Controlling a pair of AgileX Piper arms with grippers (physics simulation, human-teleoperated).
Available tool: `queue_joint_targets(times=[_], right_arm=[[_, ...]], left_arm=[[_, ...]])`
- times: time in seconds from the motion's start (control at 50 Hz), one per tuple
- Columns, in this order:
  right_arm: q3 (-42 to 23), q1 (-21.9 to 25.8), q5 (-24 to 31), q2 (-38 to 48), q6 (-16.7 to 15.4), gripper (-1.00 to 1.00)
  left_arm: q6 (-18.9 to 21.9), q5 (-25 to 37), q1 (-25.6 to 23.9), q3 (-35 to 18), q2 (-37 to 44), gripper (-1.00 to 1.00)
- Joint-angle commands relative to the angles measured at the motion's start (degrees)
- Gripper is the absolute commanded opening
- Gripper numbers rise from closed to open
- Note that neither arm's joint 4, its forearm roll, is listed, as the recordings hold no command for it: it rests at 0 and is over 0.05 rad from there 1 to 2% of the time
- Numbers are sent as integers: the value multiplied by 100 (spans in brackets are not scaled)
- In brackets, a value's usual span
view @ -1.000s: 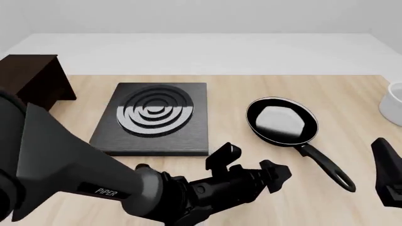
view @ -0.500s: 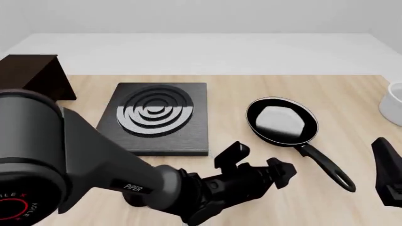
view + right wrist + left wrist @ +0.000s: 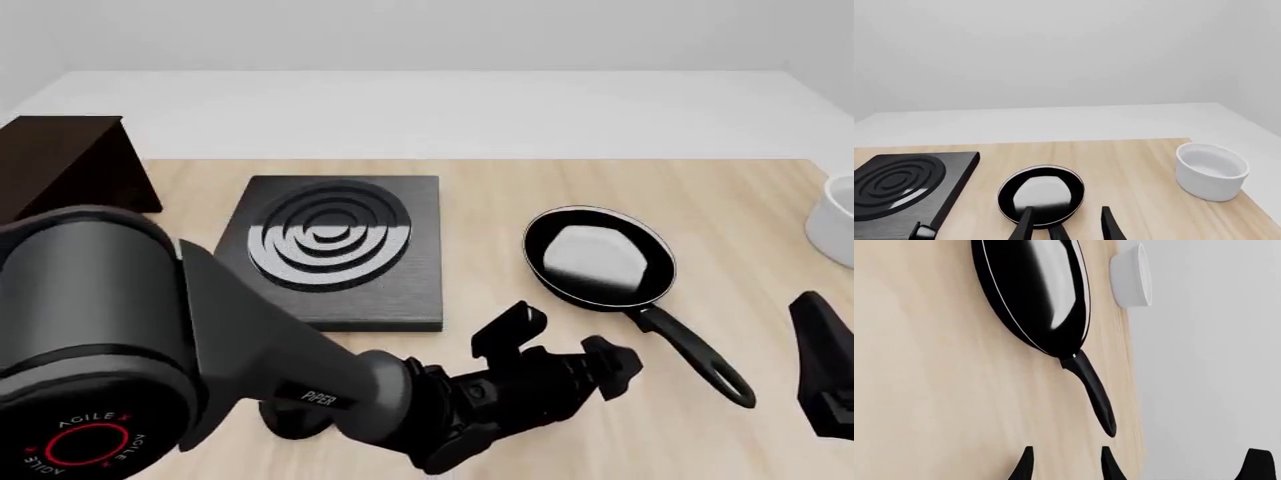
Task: Put the frying pan on top of the cabinet.
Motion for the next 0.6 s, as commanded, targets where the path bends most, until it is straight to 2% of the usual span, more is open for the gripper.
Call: queue_joint_targets(times=[0.02,0.6], right_arm=[[-10,-4,7,2,25,100],[-25,6,-1,25,90,100]], left_arm=[[-48,41,-63,-184,175,100],[-138,110,-242,-589,408,100]])
